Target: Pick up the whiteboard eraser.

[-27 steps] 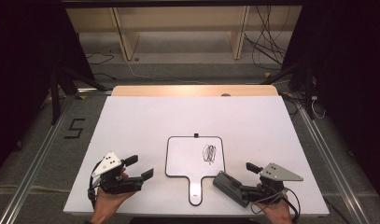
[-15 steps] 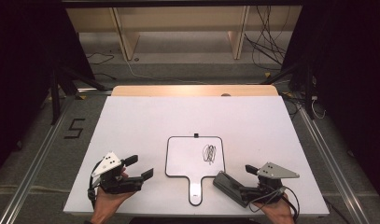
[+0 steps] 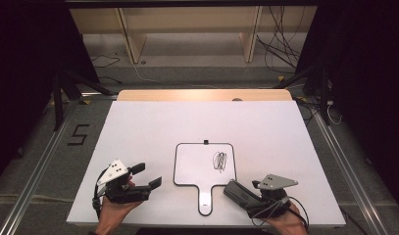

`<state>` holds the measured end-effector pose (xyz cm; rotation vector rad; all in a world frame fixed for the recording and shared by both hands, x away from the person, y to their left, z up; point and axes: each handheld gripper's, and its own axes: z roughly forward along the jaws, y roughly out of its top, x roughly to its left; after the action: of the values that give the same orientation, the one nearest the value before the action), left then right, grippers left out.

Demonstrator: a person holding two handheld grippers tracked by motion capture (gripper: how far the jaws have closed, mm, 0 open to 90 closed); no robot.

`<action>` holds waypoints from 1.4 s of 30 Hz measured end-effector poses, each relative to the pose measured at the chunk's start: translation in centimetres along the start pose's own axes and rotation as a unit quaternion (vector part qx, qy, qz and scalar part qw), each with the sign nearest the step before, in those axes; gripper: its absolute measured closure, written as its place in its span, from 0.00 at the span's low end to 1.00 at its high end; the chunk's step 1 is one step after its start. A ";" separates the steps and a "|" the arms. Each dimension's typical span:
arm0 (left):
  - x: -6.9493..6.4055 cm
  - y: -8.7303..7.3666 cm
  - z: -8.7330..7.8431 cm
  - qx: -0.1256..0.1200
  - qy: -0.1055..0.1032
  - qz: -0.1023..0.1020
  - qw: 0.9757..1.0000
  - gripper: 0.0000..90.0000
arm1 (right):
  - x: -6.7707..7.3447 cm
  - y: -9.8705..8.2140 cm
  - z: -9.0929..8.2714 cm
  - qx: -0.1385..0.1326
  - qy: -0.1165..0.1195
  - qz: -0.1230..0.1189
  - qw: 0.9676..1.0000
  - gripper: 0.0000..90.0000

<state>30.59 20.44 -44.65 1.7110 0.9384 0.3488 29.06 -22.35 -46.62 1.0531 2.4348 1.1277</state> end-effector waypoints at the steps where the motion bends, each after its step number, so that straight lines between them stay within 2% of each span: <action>1: 0.0 0.0 0.0 0.000 0.000 0.000 1.000 0.17 | 0.0 0.0 0.1 0.005 0.000 -0.004 1.000 0.22; 10: 0.0 0.0 0.0 -0.001 0.000 0.000 1.000 0.17 | 0.4 -0.3 1.0 0.050 0.001 -0.024 0.998 0.26; 18: 0.0 0.0 0.0 0.000 0.000 0.000 1.000 0.17 | 0.6 -0.4 1.5 0.071 -0.006 -0.035 0.997 0.34; 24: 0.0 0.0 0.0 0.000 0.000 -0.001 1.000 0.17 | 0.6 -0.4 1.5 0.074 -0.018 -0.039 0.996 0.42; 32: 0.0 0.0 0.0 0.000 -0.001 -0.001 1.000 0.17 | 0.8 -0.2 1.6 0.079 -0.029 -0.061 0.995 0.45; 39: 0.1 0.0 0.0 0.000 0.000 -0.004 1.000 0.17 | 0.6 0.5 0.9 0.066 -0.022 -0.059 0.996 0.46; 41: 0.1 0.0 0.0 0.000 0.001 -0.004 1.000 0.17 | 0.4 0.6 0.7 0.059 -0.015 -0.050 0.997 0.46; 42: 0.1 0.0 -0.1 0.000 0.001 -0.004 1.000 0.17 | 0.2 0.8 0.3 0.045 -0.005 -0.042 0.998 0.46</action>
<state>30.60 20.54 -44.66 1.7065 0.9461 0.3464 29.47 -21.67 -46.22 0.9706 2.5172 0.9926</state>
